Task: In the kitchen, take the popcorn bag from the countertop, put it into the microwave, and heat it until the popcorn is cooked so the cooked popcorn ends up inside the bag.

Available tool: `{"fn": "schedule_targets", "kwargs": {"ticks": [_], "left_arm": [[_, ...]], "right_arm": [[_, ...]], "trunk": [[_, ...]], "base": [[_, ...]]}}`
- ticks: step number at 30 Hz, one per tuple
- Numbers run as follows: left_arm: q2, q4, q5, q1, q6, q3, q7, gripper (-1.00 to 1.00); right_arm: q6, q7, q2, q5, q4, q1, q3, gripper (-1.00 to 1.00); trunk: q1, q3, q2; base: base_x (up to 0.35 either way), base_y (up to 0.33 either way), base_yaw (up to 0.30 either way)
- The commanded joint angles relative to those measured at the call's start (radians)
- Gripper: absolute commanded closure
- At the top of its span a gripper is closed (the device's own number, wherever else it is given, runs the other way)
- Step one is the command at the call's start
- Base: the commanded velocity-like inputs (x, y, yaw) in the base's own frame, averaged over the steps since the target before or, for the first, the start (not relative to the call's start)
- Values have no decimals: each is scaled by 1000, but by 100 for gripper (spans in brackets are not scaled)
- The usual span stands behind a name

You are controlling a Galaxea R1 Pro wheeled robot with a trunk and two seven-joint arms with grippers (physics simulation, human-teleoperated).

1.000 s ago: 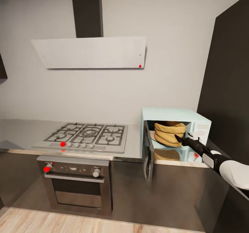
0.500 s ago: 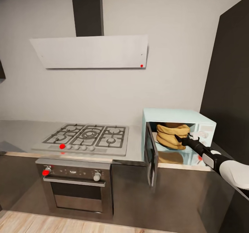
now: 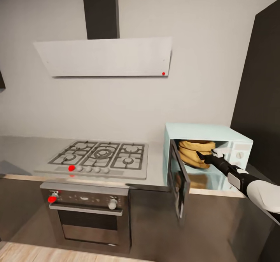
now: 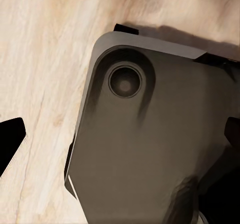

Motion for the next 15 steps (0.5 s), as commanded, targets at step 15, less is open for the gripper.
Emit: {"fn": "schedule_targets", "kwargs": {"ticks": [15], "left_arm": [[0,-1,0,-1,2,3,2,-100]], "right_arm": [[-4,1,-1,5,4,-2,-5,-100]], "trunk": [[1,-1,-1]], "base": [[97,44,0]]}}
